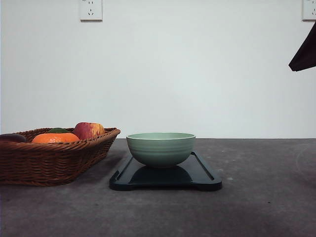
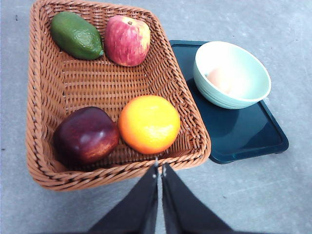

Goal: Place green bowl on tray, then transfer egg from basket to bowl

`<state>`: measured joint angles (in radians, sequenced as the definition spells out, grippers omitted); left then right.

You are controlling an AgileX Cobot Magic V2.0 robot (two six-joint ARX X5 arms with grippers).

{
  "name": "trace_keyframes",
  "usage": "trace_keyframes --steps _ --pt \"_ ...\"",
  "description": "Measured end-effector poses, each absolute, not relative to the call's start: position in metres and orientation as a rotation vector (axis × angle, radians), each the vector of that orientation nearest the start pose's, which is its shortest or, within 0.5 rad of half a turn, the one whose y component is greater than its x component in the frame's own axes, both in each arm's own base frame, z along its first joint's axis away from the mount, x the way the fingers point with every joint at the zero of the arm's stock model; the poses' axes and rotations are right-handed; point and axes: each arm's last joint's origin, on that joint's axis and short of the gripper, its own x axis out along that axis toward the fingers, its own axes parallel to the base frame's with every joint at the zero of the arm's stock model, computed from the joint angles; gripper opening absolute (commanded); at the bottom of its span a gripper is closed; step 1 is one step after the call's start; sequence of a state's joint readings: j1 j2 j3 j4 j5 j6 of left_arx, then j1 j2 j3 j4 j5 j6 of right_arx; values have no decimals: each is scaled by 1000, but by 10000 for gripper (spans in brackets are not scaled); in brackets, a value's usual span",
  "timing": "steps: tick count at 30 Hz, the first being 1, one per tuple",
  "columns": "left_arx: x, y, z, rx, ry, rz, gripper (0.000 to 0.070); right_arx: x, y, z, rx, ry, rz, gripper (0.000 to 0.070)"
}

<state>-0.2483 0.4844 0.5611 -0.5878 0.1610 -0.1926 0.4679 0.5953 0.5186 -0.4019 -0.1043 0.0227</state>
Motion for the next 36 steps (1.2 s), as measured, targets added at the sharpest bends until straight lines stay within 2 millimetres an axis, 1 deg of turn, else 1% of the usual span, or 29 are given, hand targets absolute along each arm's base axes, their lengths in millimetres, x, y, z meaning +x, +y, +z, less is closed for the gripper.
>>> trace_keyframes --steps 2,4,11,17,20,22,25,36 --pt "106 -29 256 -160 503 -332 0 120 64 248 -66 483 556 17" --pt "106 -25 249 -165 449 -304 0 120 64 248 -66 483 556 17" --pt "100 -12 207 -180 255 -211 0 120 64 248 -66 483 556 17" --pt "94 -8 175 -183 224 -176 0 120 64 248 -66 483 556 17" --pt "93 -7 163 -177 215 -168 0 120 64 248 -66 483 556 17" --pt "92 -7 159 -166 199 -164 0 120 64 248 -66 483 556 17" --pt "94 -6 158 -145 161 -159 0 120 64 248 -66 482 556 17" --pt "95 -6 158 -125 154 -160 0 120 64 248 -66 482 556 17"
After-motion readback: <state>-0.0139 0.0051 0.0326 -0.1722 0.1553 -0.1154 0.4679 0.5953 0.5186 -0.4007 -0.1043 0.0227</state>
